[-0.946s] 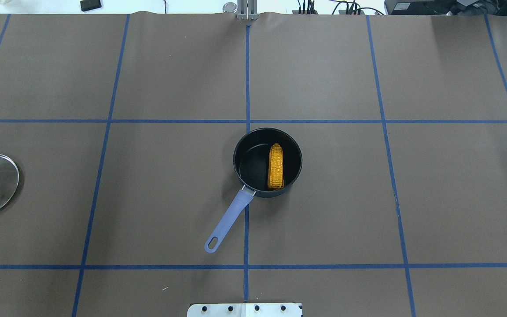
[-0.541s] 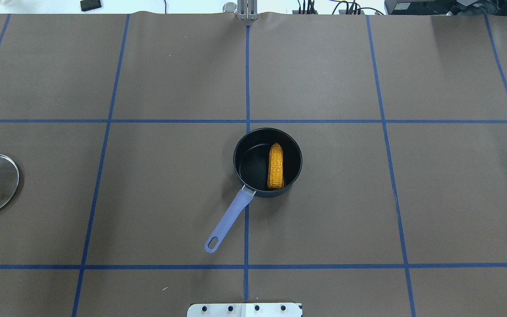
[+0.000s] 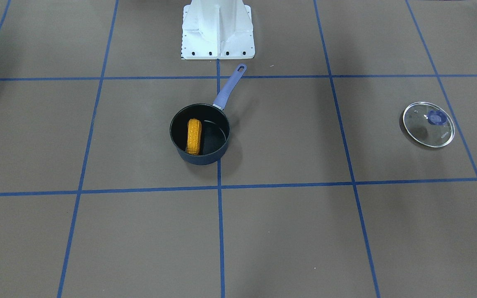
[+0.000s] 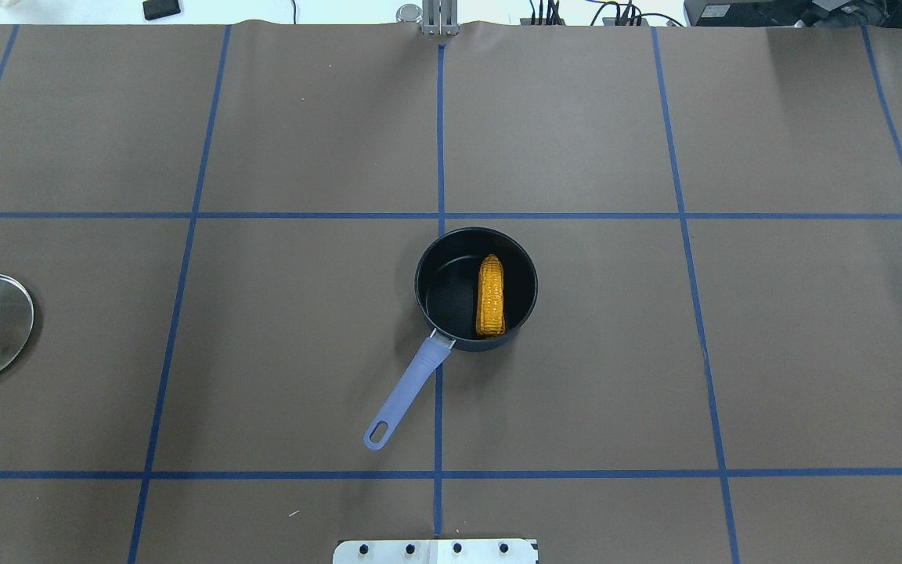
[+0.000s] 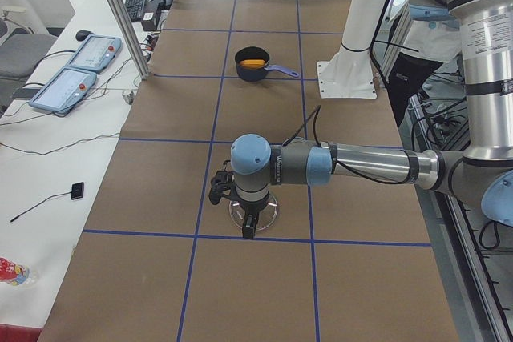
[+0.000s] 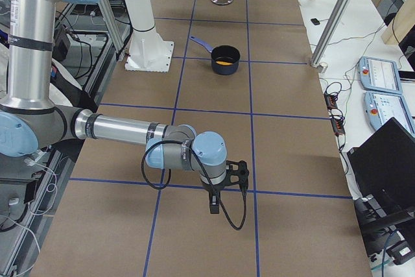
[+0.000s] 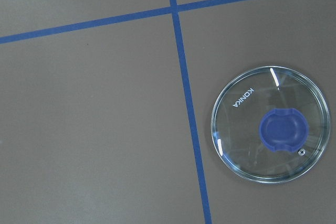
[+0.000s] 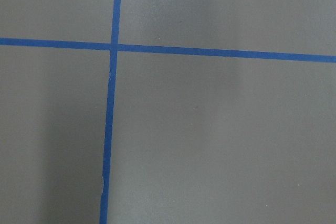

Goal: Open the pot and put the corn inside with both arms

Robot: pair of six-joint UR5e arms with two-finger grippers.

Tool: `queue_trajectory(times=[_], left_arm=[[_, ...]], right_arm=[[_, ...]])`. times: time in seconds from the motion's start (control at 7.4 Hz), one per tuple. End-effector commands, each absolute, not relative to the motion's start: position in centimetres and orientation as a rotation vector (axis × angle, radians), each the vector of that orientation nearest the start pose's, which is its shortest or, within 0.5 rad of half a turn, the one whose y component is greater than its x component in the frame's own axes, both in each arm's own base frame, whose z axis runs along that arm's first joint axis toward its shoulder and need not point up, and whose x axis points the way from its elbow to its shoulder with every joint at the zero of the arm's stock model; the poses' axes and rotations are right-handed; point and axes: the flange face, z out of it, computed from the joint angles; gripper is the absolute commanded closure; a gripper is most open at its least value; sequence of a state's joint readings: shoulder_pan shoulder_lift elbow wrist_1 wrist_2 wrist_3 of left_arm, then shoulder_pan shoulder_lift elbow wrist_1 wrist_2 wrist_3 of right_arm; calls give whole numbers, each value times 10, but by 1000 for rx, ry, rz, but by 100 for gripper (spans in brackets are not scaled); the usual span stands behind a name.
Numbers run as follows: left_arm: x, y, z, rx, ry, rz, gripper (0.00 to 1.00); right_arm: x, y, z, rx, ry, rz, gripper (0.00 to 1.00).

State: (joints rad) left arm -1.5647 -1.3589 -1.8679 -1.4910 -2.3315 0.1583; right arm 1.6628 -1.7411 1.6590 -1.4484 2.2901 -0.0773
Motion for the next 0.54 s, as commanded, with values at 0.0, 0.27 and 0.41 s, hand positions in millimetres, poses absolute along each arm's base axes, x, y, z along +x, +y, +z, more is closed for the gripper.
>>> queue_trajectory(times=[0.0,0.27,0.41], left_arm=[[-62,-402,615,66,759,161,2],[-62,-402,613,70,759,162,2],[-62,-402,613,70,759,162,2]], right_arm=[[106,-414,684,102,-713,-2,0],[106,-414,683,112,-712,-6,0],[106,-414,683,112,-712,-6,0]])
